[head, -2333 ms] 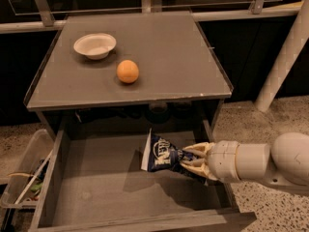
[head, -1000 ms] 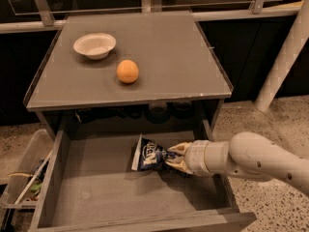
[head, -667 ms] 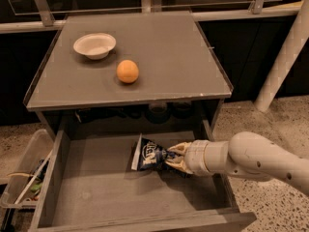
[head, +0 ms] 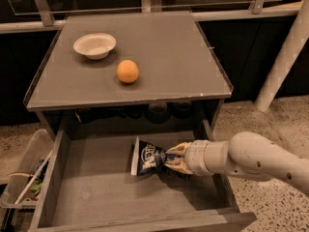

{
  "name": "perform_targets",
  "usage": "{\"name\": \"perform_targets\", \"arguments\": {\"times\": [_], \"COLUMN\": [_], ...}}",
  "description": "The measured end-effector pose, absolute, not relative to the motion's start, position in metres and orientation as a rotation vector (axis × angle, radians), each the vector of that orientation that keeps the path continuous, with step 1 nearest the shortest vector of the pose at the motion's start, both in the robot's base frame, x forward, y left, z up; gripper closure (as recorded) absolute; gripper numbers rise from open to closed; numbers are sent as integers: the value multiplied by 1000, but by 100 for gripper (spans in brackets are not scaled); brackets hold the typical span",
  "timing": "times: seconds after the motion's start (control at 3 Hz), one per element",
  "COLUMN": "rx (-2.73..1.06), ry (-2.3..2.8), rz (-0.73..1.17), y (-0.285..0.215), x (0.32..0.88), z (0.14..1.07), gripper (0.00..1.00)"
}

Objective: Place blue chip bag into top drawer

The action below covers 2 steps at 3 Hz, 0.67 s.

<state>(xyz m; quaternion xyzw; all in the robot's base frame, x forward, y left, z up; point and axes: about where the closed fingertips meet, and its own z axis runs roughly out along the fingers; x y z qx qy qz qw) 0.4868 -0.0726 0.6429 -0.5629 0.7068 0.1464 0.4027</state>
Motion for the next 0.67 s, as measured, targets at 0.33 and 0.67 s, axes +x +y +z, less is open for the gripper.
{"name": "perform_targets", "arguments": {"times": [0.33,0.67], "rx": [-1422,-1422], "ry": [1786,1786], "rz": [370,370], "y": [-73,-73], "x": [487,487], "z": [643,643], "gripper": [13,0]}}
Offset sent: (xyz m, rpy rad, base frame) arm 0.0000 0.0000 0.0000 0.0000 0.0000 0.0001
